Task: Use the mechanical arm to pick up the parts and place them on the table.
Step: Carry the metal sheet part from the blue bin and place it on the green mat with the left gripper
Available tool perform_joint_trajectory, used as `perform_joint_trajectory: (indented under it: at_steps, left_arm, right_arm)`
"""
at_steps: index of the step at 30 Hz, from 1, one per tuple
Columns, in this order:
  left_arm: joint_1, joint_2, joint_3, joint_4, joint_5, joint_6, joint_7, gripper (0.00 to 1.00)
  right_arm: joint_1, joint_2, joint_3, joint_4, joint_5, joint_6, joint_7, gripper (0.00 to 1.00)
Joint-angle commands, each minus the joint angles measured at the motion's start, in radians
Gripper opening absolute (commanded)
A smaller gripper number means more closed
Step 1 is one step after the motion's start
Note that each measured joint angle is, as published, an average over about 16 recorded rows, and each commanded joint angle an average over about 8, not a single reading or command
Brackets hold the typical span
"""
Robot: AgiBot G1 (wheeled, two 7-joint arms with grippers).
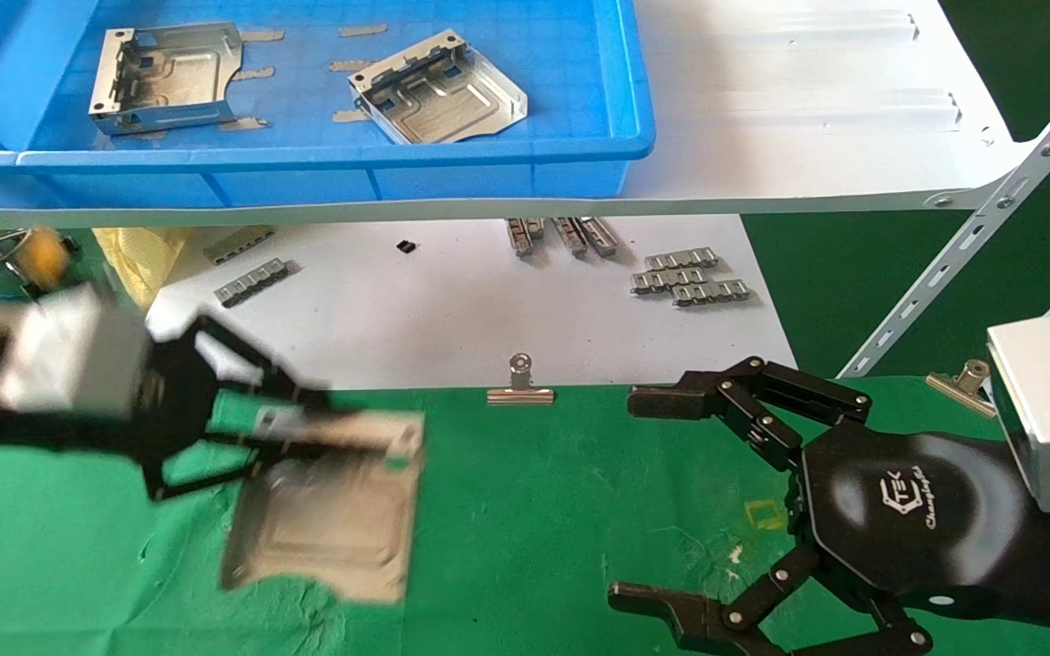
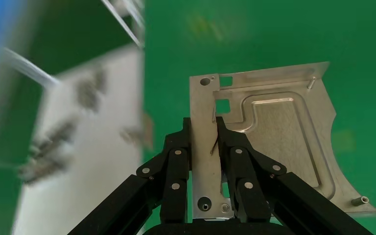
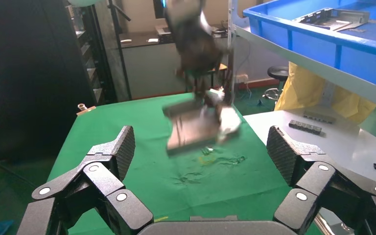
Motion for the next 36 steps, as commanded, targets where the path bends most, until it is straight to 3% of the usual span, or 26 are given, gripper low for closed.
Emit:
perform_joint_trajectory:
  at_steps: [1, 5, 11, 17, 19, 25, 36]
  left_arm:
    - [-0.003, -0.001, 0.053, -0.001, 0.061, 0.001, 0.063, 0.0]
    - [0.012, 0.016, 0.104, 0.082, 0.088, -0.014, 0.146, 0.0]
    - [0.041, 0.031, 0.116, 0.225, 0.081, -0.033, 0.247, 0.02]
    - [0.069, 0.054, 0.119, 0.322, 0.091, -0.077, 0.346, 0.37]
    - [0.077, 0.063, 0.122, 0.345, 0.098, -0.088, 0.368, 0.57]
    - [0.082, 0.087, 0.126, 0.408, 0.107, -0.101, 0.403, 0.98]
    - [0.079, 0.111, 0.116, 0.497, 0.081, -0.049, 0.444, 1.0]
  right_arm:
    - [0.0, 0.0, 0.0, 0.0, 0.0, 0.0, 0.0, 1.0]
    - [0.0, 0.0, 0.0, 0.0, 0.0, 0.0, 0.0, 1.0]
    - [0.0, 0.0, 0.0, 0.0, 0.0, 0.0, 0.0, 1.0]
    - [0.0, 0.0, 0.0, 0.0, 0.0, 0.0, 0.0, 1.0]
    - [0.0, 0.0, 0.0, 0.0, 0.0, 0.0, 0.0, 1.0]
    - [0.0, 0.0, 0.0, 0.0, 0.0, 0.0, 0.0, 1.0]
    - [0.0, 0.0, -0.001, 0.0, 0.0, 0.0, 0.0, 1.0]
